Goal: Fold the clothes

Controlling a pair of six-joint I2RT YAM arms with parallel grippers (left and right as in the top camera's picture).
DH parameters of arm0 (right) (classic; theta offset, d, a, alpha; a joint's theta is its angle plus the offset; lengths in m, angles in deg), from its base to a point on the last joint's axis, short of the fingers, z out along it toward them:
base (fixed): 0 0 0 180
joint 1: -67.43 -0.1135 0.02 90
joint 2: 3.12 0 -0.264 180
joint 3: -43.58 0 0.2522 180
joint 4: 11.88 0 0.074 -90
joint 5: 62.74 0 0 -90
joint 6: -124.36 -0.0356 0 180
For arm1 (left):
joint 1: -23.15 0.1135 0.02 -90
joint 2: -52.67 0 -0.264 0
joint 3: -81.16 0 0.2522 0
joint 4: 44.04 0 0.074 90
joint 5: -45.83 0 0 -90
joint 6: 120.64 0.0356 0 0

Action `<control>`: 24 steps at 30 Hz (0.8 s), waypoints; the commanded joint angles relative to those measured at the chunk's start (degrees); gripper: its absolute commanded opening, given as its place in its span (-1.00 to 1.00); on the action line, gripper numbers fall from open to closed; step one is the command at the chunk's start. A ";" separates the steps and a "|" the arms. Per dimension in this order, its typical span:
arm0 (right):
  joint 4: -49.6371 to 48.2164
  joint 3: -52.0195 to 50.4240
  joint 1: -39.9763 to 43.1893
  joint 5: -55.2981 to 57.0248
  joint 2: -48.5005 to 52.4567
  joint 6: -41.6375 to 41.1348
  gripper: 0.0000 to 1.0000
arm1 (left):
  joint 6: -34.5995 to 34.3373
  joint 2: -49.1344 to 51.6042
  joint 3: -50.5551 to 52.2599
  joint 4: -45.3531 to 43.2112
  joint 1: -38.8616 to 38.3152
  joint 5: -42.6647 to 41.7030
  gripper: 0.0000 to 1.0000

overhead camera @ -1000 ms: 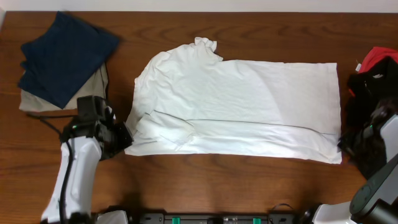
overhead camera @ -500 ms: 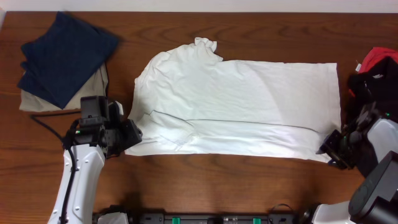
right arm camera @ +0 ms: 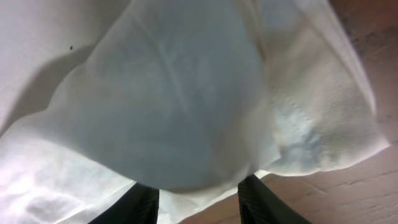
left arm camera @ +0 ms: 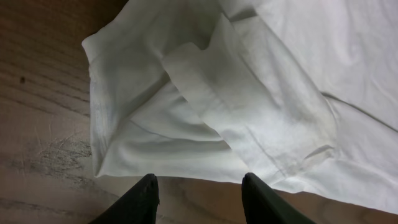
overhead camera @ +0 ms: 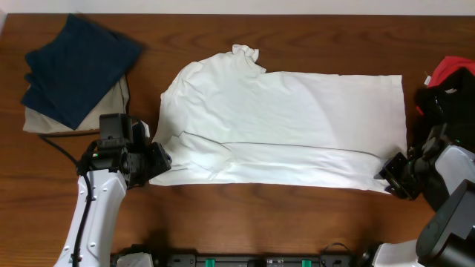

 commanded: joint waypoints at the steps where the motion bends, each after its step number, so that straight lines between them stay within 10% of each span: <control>1: 0.28 0.98 -0.20 -1.38 -0.70 -0.81 -0.21 | 0.33 0.17 -0.92 0.02 -0.24 -0.50 -0.10; 24: -3.45 4.68 1.38 -1.38 -0.70 -1.22 -0.98 | 0.35 0.17 -0.92 0.00 -0.24 -0.50 -0.10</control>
